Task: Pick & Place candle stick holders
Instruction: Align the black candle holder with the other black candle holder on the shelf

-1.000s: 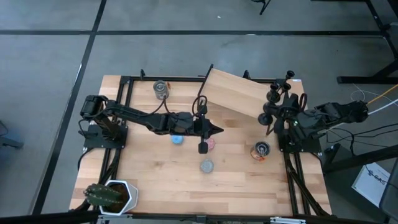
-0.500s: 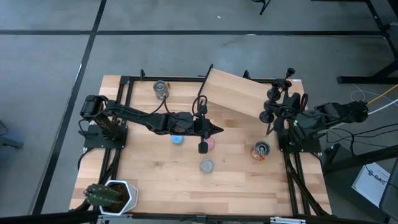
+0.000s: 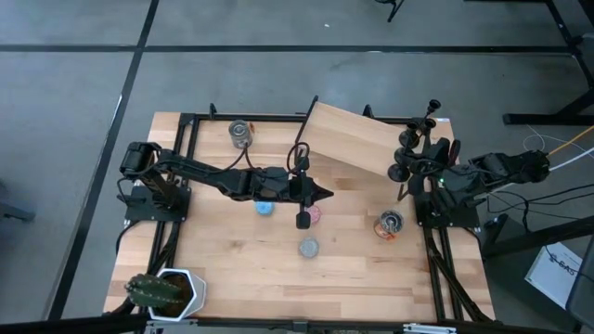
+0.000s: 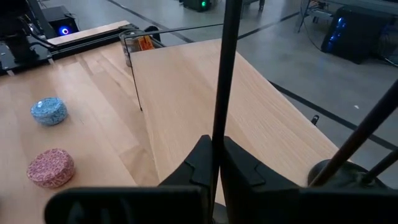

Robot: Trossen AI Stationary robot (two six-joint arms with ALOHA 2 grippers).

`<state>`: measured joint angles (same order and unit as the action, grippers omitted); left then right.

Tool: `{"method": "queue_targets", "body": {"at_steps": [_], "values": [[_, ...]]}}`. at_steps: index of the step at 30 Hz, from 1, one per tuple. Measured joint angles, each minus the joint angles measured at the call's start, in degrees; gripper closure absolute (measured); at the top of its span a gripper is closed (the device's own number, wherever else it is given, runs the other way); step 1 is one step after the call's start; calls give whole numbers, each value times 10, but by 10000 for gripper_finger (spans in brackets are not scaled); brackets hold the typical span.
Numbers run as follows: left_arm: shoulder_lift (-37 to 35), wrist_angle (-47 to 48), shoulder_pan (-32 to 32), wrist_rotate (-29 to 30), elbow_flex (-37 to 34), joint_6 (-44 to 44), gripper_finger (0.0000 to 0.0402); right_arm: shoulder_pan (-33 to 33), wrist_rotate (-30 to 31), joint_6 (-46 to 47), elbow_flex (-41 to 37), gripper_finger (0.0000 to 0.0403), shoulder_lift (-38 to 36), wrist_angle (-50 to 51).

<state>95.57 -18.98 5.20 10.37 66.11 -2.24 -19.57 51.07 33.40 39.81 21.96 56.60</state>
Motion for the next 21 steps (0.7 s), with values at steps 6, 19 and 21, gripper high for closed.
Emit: {"method": "queue_targets", "body": {"at_steps": [6, 19, 21], "values": [[0, 0, 0, 0, 0, 0, 400, 0, 0, 3, 0, 385, 0, 0], [0, 0, 0, 0, 0, 0, 397, 0, -9, 32, 0, 377, 0, 12], [0, 0, 0, 0, 0, 0, 399, 0, -13, 35, 0, 366, 0, 14]]}}
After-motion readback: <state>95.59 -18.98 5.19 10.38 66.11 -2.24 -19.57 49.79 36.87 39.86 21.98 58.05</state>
